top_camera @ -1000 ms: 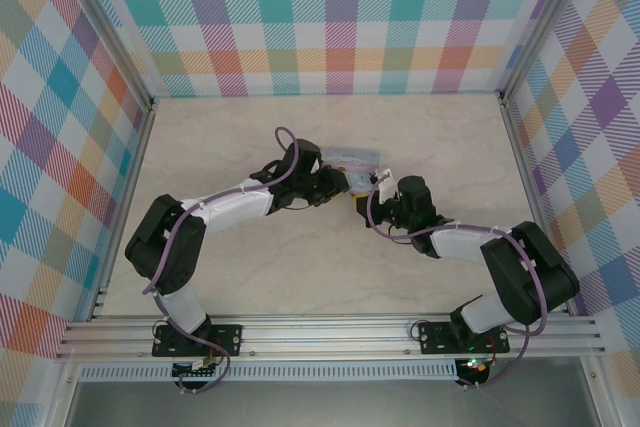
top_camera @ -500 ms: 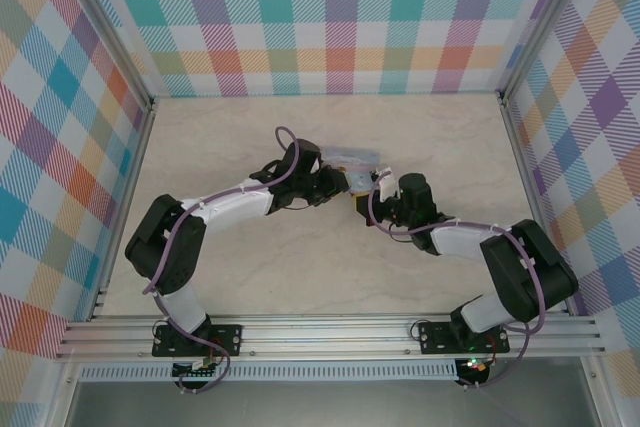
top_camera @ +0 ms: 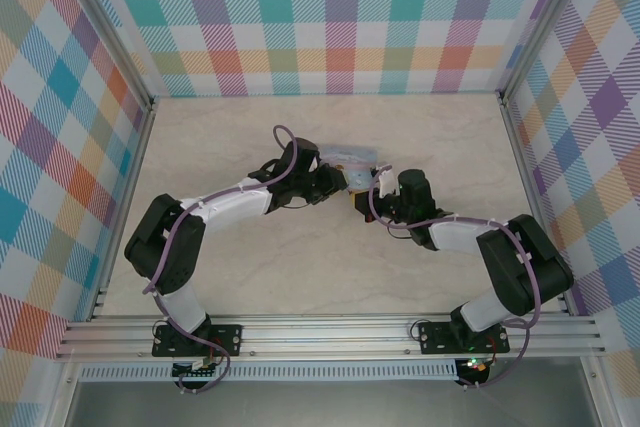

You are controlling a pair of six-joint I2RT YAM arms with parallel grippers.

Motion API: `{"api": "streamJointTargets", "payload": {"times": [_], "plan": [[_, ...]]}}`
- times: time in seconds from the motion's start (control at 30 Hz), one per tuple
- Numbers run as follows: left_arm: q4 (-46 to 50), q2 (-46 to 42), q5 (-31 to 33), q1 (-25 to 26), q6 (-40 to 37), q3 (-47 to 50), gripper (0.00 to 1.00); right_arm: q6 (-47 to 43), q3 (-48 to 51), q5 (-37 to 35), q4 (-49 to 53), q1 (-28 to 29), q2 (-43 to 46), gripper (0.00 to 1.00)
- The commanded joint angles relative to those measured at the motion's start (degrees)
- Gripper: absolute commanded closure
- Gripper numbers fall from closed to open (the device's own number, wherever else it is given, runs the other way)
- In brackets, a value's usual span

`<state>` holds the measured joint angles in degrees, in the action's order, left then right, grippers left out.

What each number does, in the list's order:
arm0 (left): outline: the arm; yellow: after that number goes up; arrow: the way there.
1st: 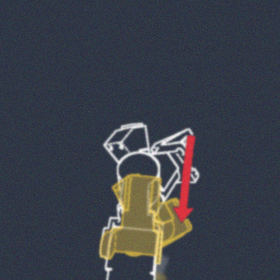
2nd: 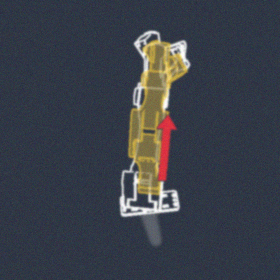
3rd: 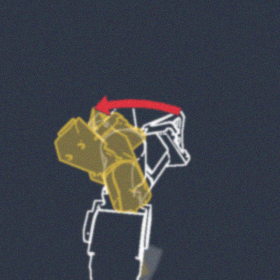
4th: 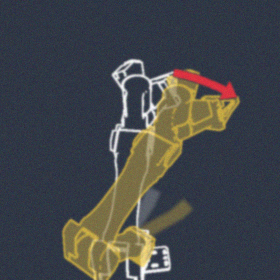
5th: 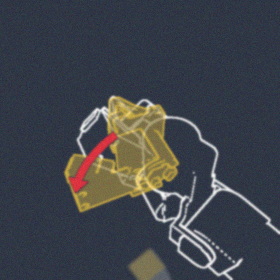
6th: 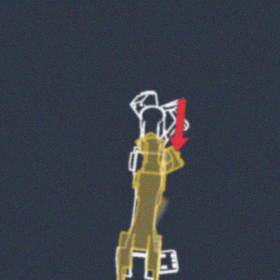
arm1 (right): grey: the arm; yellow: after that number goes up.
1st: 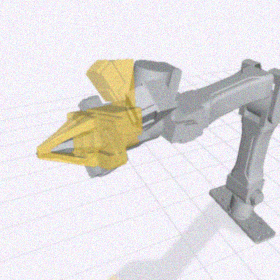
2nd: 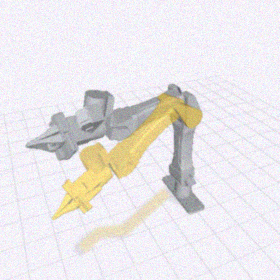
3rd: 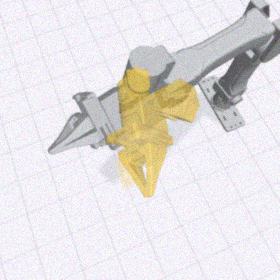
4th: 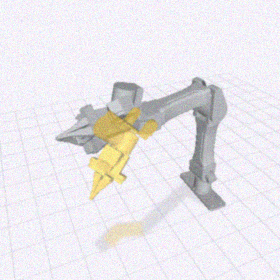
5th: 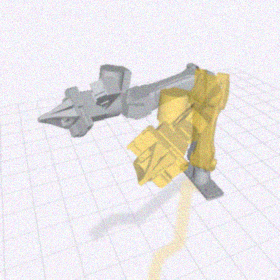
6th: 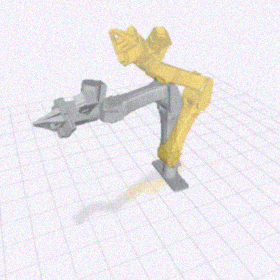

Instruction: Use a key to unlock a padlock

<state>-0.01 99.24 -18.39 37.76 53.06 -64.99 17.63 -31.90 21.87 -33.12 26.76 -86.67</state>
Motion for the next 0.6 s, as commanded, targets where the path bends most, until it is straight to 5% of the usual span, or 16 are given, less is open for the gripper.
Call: {"api": "streamJointTargets", "payload": {"times": [0.0, 0.57], "plan": [[0.92, 0.34, -5.84, 1.97, -2.16, -0.66, 0.80, 0.17, -3.93, 3.80, -7.02, -0.35, 1.63, 0.96], [2.46, -0.25, -7.22, 1.79, -3.13, -1.89, 0.80, -2.22, -3.76, 2.56, -8.10, -1.01, -0.77, 0.96]]}}
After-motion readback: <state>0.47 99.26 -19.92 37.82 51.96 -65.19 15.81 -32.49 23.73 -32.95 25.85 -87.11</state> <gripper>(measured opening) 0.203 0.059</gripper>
